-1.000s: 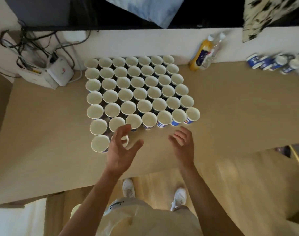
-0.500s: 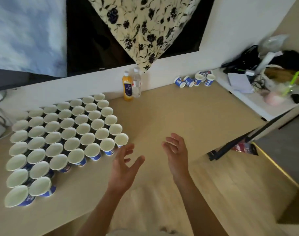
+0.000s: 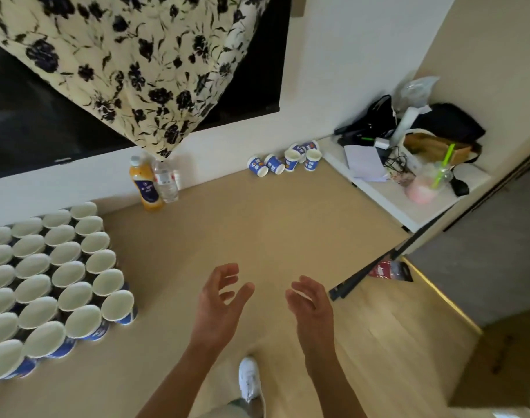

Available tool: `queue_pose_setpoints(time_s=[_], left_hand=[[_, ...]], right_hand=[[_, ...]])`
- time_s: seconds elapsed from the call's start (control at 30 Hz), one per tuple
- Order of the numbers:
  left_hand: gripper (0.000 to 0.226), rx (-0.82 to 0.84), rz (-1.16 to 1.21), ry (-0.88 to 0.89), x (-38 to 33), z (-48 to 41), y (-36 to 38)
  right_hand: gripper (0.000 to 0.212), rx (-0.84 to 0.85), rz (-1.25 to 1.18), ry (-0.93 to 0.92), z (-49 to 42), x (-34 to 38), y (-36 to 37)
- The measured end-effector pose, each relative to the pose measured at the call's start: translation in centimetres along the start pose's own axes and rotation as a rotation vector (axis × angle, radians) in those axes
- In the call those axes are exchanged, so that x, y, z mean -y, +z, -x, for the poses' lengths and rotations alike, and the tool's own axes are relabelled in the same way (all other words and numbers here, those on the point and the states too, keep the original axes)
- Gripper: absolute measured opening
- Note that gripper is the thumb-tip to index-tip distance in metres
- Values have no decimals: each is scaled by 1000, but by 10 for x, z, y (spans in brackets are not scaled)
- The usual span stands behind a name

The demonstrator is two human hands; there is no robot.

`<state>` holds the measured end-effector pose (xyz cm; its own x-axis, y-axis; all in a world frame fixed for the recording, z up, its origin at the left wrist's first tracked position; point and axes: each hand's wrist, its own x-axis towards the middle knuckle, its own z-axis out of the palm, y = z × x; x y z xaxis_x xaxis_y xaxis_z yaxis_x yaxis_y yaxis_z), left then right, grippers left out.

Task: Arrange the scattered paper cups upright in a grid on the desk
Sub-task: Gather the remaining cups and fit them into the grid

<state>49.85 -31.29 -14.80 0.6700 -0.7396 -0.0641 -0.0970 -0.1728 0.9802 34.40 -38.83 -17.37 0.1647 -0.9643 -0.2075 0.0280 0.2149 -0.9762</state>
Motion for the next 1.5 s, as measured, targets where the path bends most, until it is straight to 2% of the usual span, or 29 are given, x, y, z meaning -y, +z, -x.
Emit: queue_pose_setpoints(time_s=[0.2,0.33,0.43,0.77,0.9,0.97,1.17,1.37,1.5], left_hand=[[34,68,65,-57,0,-79,76],[34,72,96,-90,-6,-123,107],[35,70,83,-110,-12,-147,121],[39,-53,73,-158,-22,-212,170],[51,-151,64,-150,-37,-237,200],[52,-215,64,-171,-42,-254,221],[38,-297,69,-207,-58,-283,251],[50,-363,10,-245,-60,-285,262],[55,-407,-24,-270,-58,-284,268]], right_hand=[[31,-16,117,53,-84,19,-24],[37,-9,154,90,-141,33,-23],[33,21,188,120,-180,31,-17],[59,22,196,123,-354,44,-10],[64,72,249,79,-456,52,3],[68,121,329,40,-512,52,11],[74,116,830,-297,-640,42,30],[112,362,1159,-369,-720,18,45],[109,443,1208,-419,-742,6,51]])
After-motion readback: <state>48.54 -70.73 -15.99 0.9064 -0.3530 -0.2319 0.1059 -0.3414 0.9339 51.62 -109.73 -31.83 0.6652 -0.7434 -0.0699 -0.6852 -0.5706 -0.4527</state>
